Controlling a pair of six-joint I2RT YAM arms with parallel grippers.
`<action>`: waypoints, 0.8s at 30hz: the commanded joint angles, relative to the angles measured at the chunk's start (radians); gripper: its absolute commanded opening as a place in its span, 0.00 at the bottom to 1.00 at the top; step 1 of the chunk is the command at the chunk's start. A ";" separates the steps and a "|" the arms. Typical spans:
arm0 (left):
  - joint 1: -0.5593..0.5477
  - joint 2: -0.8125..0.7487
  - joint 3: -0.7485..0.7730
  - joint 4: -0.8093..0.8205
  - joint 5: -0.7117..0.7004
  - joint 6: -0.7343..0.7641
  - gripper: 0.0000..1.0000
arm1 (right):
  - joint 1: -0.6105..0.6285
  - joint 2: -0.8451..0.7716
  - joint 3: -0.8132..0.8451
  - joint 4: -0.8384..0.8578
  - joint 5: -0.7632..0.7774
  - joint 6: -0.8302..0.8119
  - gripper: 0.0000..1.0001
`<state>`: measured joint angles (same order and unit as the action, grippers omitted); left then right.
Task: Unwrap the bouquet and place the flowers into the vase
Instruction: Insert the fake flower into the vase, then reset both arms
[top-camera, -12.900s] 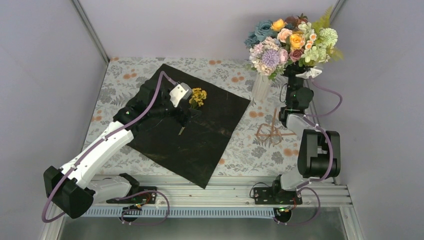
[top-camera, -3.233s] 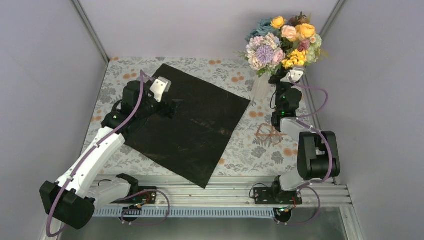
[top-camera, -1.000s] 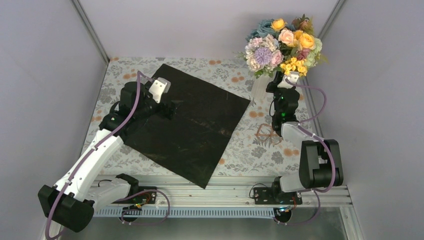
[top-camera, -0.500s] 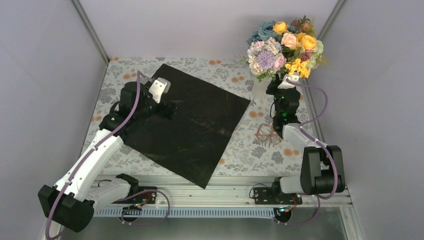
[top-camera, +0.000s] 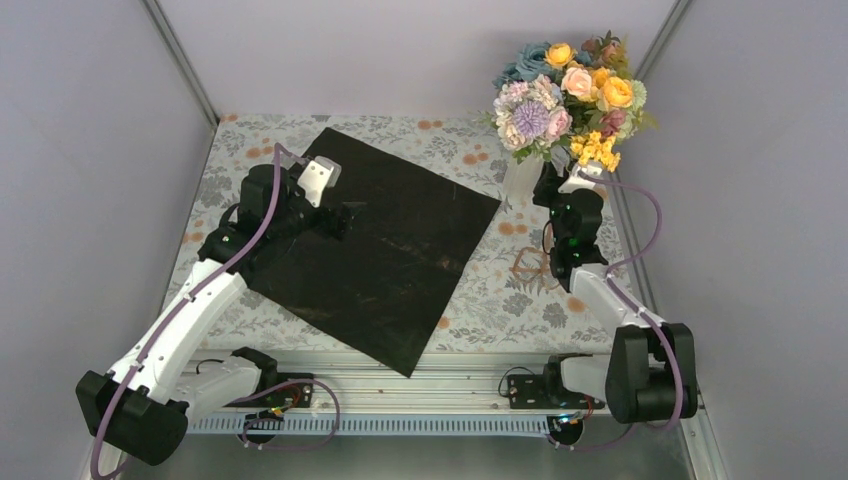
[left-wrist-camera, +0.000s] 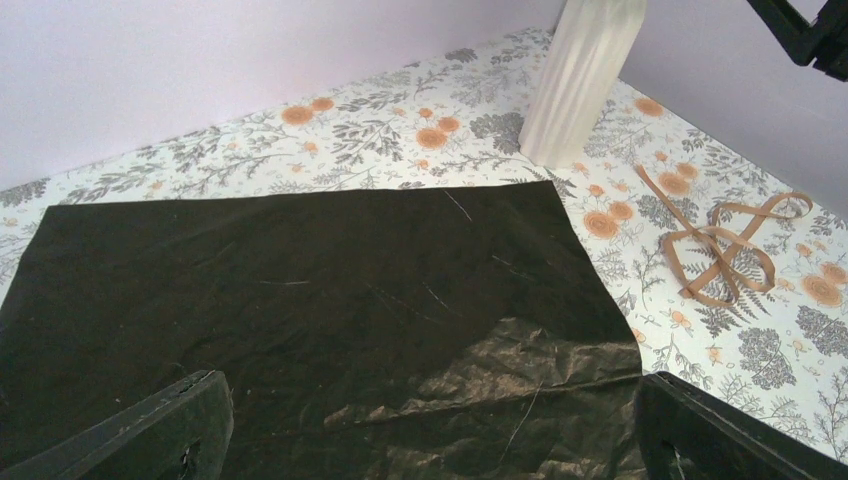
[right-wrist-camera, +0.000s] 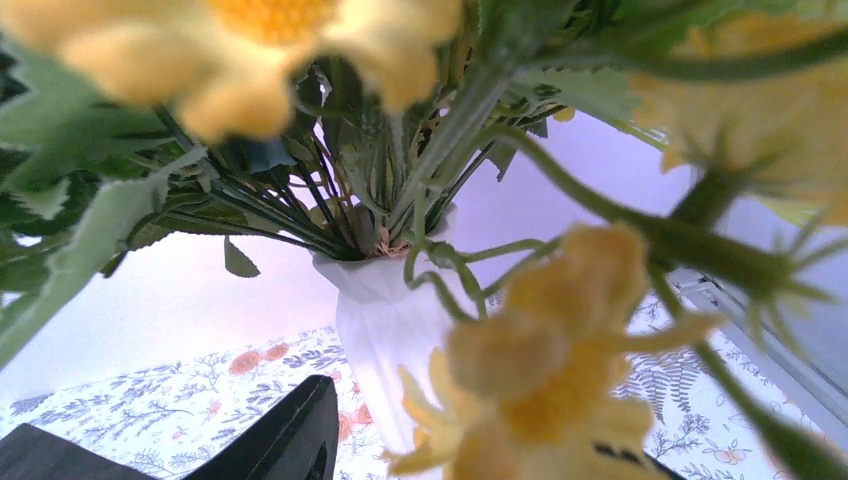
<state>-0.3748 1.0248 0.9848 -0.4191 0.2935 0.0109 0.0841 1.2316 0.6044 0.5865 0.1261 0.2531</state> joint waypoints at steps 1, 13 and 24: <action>0.005 -0.018 -0.009 0.025 0.013 -0.008 1.00 | 0.006 -0.048 -0.022 -0.051 -0.015 0.042 0.49; 0.005 -0.016 -0.012 0.027 0.011 -0.010 1.00 | 0.011 -0.152 -0.081 -0.107 -0.030 0.106 0.61; 0.006 -0.015 -0.014 0.029 0.008 -0.011 1.00 | 0.017 -0.225 -0.101 -0.131 -0.017 0.163 0.75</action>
<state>-0.3748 1.0233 0.9783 -0.4133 0.2932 0.0101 0.0914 1.0519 0.5140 0.4713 0.0971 0.3828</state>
